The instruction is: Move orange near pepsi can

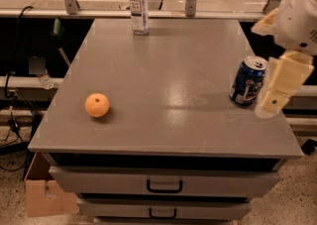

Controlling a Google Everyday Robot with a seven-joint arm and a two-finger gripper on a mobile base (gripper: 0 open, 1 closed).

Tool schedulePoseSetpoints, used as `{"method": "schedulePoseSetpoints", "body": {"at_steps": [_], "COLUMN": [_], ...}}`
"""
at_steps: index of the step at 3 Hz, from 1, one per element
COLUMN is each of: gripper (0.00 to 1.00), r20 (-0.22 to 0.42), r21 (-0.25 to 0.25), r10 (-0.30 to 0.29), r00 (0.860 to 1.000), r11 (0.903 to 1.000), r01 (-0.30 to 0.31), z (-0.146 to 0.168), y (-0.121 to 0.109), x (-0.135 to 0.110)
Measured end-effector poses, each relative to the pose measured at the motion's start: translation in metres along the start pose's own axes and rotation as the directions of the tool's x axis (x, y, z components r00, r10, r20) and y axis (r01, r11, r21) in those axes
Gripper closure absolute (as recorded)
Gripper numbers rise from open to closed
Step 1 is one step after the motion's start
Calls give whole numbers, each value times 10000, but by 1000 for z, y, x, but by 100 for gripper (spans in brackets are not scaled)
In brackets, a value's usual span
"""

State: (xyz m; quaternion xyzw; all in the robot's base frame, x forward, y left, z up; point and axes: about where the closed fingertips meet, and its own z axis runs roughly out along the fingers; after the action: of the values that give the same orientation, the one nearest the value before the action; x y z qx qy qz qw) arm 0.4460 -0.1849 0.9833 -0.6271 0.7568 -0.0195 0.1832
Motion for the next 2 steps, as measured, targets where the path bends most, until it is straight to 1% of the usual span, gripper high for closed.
{"method": "schedulePoseSetpoints", "body": {"at_steps": [1, 2], "gripper": [0, 0], "r20": [1102, 2451], "r21": [-110, 101], "r10": [-1264, -2462], "r00": [9858, 9377], "r11": [9917, 9678], "r01": [1284, 2515], "z": [11, 11], "y": [5, 13], "x": [-69, -140]}}
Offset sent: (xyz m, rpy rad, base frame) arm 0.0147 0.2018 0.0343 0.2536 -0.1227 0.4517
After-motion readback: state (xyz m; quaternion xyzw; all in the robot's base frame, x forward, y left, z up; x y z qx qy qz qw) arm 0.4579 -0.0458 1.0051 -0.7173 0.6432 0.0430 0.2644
